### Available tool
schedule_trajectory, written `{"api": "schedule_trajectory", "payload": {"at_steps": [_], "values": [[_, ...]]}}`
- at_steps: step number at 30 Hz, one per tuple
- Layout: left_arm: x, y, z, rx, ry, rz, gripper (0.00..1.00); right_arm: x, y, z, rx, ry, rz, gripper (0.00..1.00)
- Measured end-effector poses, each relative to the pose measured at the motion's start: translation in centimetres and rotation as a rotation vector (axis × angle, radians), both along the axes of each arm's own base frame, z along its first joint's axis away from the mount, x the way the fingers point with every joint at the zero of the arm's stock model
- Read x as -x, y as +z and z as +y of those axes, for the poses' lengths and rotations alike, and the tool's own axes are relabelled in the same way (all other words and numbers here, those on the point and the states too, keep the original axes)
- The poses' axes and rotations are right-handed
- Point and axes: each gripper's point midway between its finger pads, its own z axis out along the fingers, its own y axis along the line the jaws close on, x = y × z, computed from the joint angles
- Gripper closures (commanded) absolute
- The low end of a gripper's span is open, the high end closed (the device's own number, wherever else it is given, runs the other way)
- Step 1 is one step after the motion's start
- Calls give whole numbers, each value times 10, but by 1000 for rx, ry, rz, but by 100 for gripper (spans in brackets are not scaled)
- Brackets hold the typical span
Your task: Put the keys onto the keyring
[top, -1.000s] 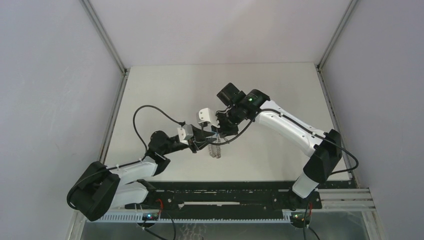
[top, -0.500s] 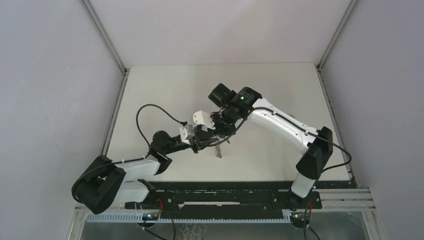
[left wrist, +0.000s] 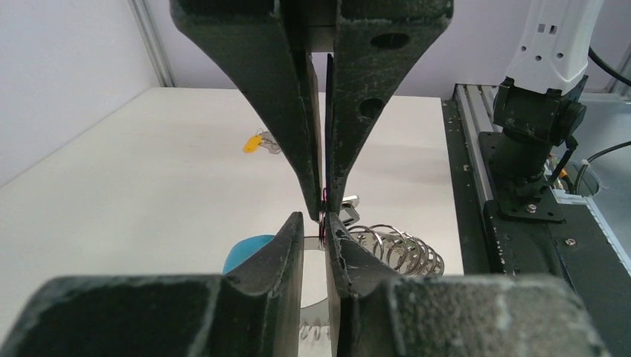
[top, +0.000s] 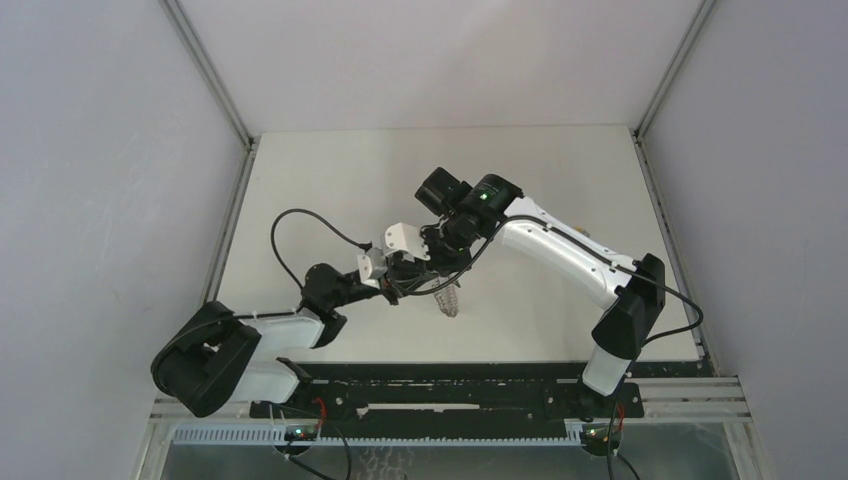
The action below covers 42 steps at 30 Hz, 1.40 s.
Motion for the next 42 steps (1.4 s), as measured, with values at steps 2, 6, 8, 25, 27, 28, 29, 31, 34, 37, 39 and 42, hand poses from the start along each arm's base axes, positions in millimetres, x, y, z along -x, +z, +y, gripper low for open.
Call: {"api": "schedule_trajectory", "payload": {"at_steps": [2, 6, 8, 25, 27, 28, 29, 31, 34, 37, 39, 42], "values": [[0, -1, -1, -1, -3, 1, 84, 0, 0, -1, 4, -1, 0, 100], [1, -6, -2, -10, -13, 9, 95, 0, -1, -3, 13, -2, -3, 100], [1, -8, -3, -11, -18, 9, 100, -1, -1, -3, 14, 1, -7, 100], [-7, -2, -1, 14, 38, 25, 100, -9, 31, -28, -345, -159, -78, 68], [-8, 3, 1, 27, 50, 14, 100, -13, 35, -34, -423, -195, -61, 69], [-7, 6, 1, 33, 53, 6, 100, -16, 35, -37, -465, -212, -46, 69], [-7, 9, 2, 39, 55, 0, 100, -17, 34, -37, -494, -217, -27, 69], [-7, 11, 2, 46, 56, -7, 100, -16, 30, -34, -536, -212, 15, 69], [-7, 13, 2, 52, 56, -11, 100, -12, 23, -27, -593, -189, 93, 69], [-7, 13, 2, 53, 55, -9, 100, -12, 27, -19, -643, -159, 135, 69], [-7, 13, 2, 53, 53, -8, 100, -12, 29, -14, -669, -141, 155, 69], [-6, 14, 2, 53, 48, -11, 100, -13, 29, -8, -696, -120, 186, 70]]}}
